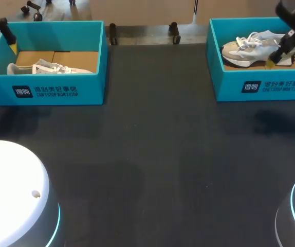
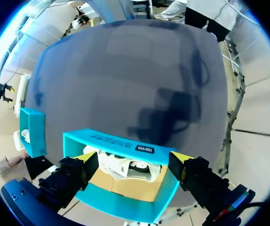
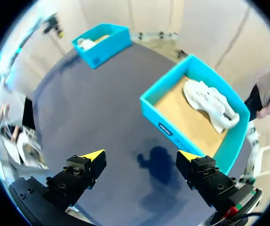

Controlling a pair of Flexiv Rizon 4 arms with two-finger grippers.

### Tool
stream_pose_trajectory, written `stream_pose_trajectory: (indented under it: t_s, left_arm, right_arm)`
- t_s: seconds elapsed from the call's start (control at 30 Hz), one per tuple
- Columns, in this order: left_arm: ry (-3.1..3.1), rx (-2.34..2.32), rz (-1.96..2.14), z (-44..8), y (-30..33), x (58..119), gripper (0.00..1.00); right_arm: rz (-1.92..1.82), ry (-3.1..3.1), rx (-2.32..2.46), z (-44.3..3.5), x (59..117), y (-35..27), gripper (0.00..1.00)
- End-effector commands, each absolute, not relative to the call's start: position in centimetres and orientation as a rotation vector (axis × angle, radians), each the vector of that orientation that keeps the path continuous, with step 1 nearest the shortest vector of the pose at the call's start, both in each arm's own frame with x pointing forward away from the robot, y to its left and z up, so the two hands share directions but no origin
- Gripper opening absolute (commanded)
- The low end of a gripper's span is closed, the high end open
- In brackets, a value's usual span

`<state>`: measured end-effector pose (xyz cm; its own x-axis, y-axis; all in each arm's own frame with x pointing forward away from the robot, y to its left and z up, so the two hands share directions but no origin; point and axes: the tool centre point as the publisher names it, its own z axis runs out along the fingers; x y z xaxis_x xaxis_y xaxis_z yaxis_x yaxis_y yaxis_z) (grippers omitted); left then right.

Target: Take the shoe out of the shoebox, open the shoe tongue, remove and reinsert the insole, then place the shoe into the shoebox

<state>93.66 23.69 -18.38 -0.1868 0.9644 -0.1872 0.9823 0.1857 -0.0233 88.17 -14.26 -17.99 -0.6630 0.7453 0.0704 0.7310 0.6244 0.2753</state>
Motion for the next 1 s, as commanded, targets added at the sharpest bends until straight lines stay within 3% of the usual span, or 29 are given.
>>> stream_pose_trajectory:
  t_s: [0.03, 0.67, 1.0]
  left_arm:
    - [2.290, 1.887, -0.141, -18.0, 23.8, 92.2, 1.00]
    - [2.290, 1.887, -0.141, -18.0, 23.8, 92.2, 1.00]
    - [2.290, 1.887, -0.141, -18.0, 23.8, 92.2, 1.00]
  right_arm:
    - [0.416, 2.816, 1.404, -18.0, 90.5, -14.9, 1.00]
    - [0.416, 2.816, 1.404, -18.0, 90.5, -14.9, 1.00]
    - [0.225, 2.637, 1.686, -19.6, 97.8, -17.4, 1.00]
